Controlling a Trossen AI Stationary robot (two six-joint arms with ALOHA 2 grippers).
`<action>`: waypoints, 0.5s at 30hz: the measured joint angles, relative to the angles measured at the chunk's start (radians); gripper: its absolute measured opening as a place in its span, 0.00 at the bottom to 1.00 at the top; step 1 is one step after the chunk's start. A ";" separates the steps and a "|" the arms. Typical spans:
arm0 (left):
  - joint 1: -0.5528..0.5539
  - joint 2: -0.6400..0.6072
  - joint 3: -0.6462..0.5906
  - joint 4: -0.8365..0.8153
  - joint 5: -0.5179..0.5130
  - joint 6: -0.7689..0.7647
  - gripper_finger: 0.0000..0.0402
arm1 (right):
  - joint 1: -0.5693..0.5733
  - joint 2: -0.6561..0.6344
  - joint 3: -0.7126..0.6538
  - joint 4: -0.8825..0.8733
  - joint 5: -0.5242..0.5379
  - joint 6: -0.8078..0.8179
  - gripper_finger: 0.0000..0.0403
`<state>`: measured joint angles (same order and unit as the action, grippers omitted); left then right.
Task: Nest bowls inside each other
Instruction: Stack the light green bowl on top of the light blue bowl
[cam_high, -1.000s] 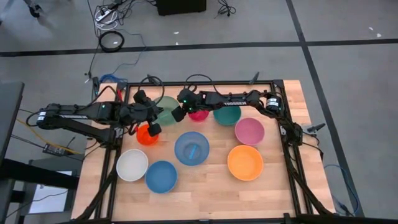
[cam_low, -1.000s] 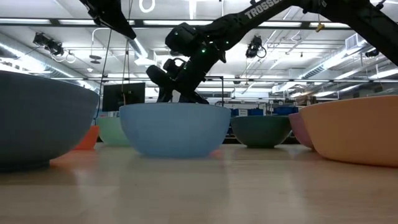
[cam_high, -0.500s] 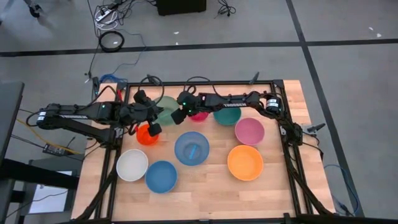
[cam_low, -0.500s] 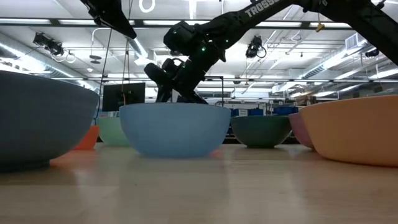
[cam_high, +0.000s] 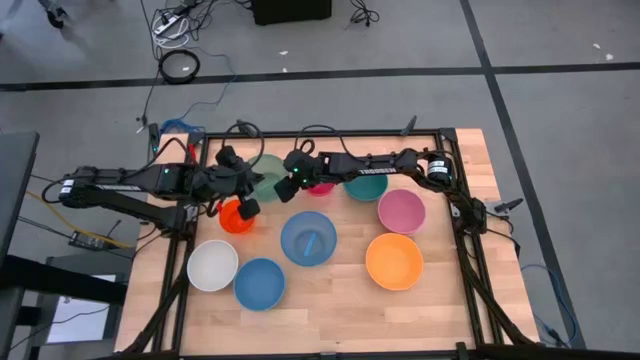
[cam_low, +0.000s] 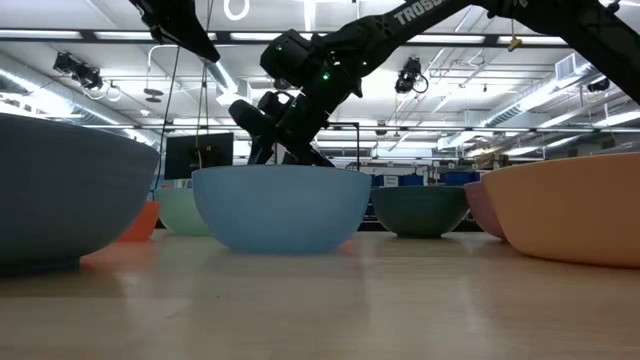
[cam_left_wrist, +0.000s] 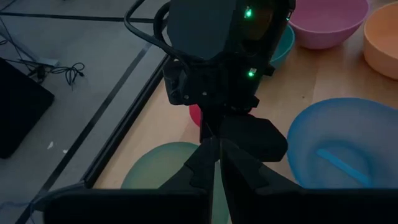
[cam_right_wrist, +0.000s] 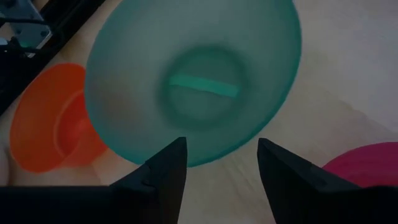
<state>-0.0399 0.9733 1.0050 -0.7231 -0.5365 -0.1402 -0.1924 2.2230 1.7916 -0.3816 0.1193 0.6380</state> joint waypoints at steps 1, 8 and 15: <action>0.000 0.000 0.000 0.000 0.000 0.000 0.09 | 0.001 0.000 0.000 0.003 0.006 -0.002 0.46; 0.000 0.000 0.000 0.000 0.000 -0.003 0.09 | 0.011 0.000 -0.012 0.047 0.011 -0.044 0.45; 0.000 0.000 0.000 -0.001 0.000 -0.003 0.09 | 0.026 0.000 -0.098 0.207 -0.010 -0.056 0.45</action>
<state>-0.0399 0.9735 1.0050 -0.7238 -0.5365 -0.1432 -0.1667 2.2234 1.6936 -0.1747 0.1097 0.5821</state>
